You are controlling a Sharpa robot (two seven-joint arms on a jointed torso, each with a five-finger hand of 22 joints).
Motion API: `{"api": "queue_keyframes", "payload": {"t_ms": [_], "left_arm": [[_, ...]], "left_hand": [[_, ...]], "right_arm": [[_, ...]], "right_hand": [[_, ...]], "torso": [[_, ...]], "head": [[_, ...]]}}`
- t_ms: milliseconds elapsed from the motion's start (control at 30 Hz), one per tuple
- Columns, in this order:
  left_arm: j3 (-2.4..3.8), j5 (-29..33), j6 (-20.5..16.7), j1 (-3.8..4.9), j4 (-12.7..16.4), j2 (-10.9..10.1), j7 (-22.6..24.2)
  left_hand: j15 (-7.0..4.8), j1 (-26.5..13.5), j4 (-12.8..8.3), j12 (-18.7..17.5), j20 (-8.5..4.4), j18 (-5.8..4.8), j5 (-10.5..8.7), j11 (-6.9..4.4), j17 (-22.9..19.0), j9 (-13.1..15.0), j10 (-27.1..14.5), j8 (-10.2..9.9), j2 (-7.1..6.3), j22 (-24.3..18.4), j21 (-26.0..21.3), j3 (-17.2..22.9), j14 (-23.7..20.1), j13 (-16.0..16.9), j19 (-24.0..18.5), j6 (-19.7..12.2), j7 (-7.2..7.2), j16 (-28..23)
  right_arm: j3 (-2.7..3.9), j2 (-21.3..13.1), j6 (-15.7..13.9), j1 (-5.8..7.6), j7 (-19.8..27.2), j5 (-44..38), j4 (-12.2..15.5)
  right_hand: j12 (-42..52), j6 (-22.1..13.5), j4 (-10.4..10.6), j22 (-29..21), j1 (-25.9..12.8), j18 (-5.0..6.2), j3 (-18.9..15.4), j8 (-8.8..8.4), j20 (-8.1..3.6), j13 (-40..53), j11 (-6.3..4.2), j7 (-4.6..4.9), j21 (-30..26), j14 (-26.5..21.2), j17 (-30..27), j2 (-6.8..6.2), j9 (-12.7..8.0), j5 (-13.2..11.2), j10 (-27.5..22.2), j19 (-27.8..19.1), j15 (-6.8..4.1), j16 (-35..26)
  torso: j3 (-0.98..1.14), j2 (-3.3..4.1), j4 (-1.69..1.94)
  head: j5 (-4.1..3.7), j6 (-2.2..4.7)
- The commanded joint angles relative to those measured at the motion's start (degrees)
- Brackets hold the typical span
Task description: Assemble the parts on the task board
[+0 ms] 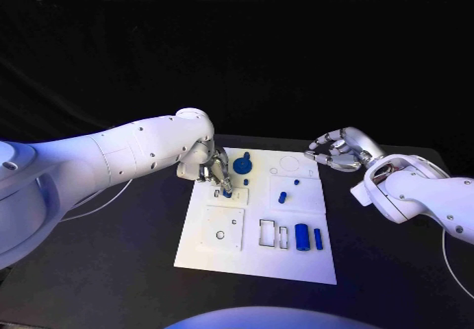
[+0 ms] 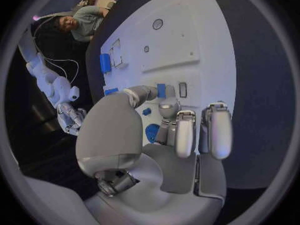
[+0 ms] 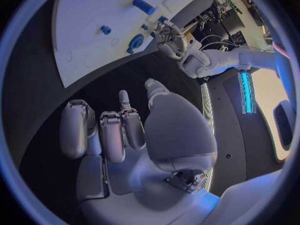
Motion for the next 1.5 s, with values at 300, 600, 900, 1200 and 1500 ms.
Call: {"api": "queue_keyframes", "payload": {"t_ms": [300, 600, 900, 1200, 1500], "left_arm": [[-0.21, 0.3, 0.4, -0.52, 0.3, 0.5, -0.3], [-0.24, 0.4, -0.3, -0.78, 0.3, 0.8, -0.3], [-0.26, 0.2, -0.6, -0.84, 0.4, 0.8, -0.3], [-0.28, -0.6, -0.9, -0.85, 0.6, 0.5, -0.2], [-0.18, -1.6, -2.0, -0.85, 1.7, -0.4, -0.1]], "left_hand": [[-0.3, -3.0, -10.2, 0.6, 0.29, -0.59, -0.13, -0.4, 14.4, 1.7, 1.3, 1.0, 1.88, 2.4, 0.2, 7.9, 5.8, 0.5, 0.3, 1.0, -0.97, 0.6], [-0.68, -4.8, -8.3, 0.5, -0.05, -0.7, -0.39, -0.89, 15.1, 2.3, 2.1, 1.3, 3.56, 2.8, 0.4, 5.5, 6.0, 0.6, 0.5, 1.5, -1.6, 0.9], [-0.89, -6.9, -6.4, 0.3, -0.27, -0.74, -0.99, -1.12, 15.1, 2.6, 2.3, 1.1, 3.46, 3.0, 0.4, 2.6, 6.0, 0.5, 0.6, 1.7, -1.94, 0.9], [-1.08, -9.3, -3.5, 0.0, -0.47, -0.74, -1.7, -1.3, 15.1, 2.6, 2.2, 0.5, 2.61, 2.9, 0.3, -2.2, 6.0, 0.3, 0.7, 2.2, -2.18, 0.9], [-1.14, -11.1, 0.5, -0.2, -0.52, -0.73, -3.07, -1.3, 15.1, 2.3, 2.1, -0.5, 1.12, 2.9, 0.2, -8.4, 6.0, 0.3, 0.7, 2.9, -2.18, 0.9]], "right_arm": [[0.0, 0.0, 0.5, -0.04, 0.2, -0.7, 0.2], [0.0, -0.1, 0.5, -0.04, 0.2, -0.7, 0.3], [0.01, -0.2, 0.5, -0.04, 0.2, -0.8, 0.4], [0.01, -0.3, 0.5, -0.04, 0.2, -0.8, 0.4], [0.01, -0.2, 0.4, -0.04, 0.3, -0.8, 0.3]], "right_hand": [[-0.2, -0.4, -0.1, 4.4, -0.1, 0.77, -0.3, 0.32, -0.07, 6.6, -0.15, 0.04, -0.4, 4.1, 6.7, -0.07, 0.0, 0.3, -0.2, -0.5, -0.38, -0.3], [-0.2, -0.4, -0.1, 4.4, -0.1, 0.77, -0.3, 0.32, -0.07, 6.6, -0.15, 0.04, -0.4, 4.1, 6.7, -0.07, 0.0, 0.3, -0.2, -0.5, -0.38, -0.3], [-0.2, -0.4, -0.1, 4.4, -0.1, 0.77, -0.3, 0.32, -0.07, 6.6, -0.15, 0.04, -0.4, 4.1, 6.7, -0.07, 0.0, 0.3, -0.2, -0.5, -0.38, -0.3], [-0.3, -0.4, -0.1, 4.4, -0.1, 0.78, -0.3, 0.35, -0.08, 6.5, -0.15, 0.04, -0.5, 4.1, 6.7, -0.08, 0.0, 0.3, -0.3, -0.5, -0.39, -0.3], [-0.3, -0.5, -0.1, 4.4, -0.1, 0.77, -0.4, 0.36, -0.08, 6.5, -0.15, 0.04, -0.5, 4.1, 6.5, -0.1, 0.0, 0.3, -0.3, -0.5, -0.39, -0.4]], "torso": [[0.03, 0.02, -0.03], [0.03, 0.04, -0.01], [0.01, 0.01, 0.04], [-0.04, -0.06, 0.03], [-0.09, 0.0, 0.02]], "head": [[-0.09, 0.09], [-0.18, 0.03], [-0.24, -0.02], [-0.39, 0.02], [-0.4, 0.15]]}}
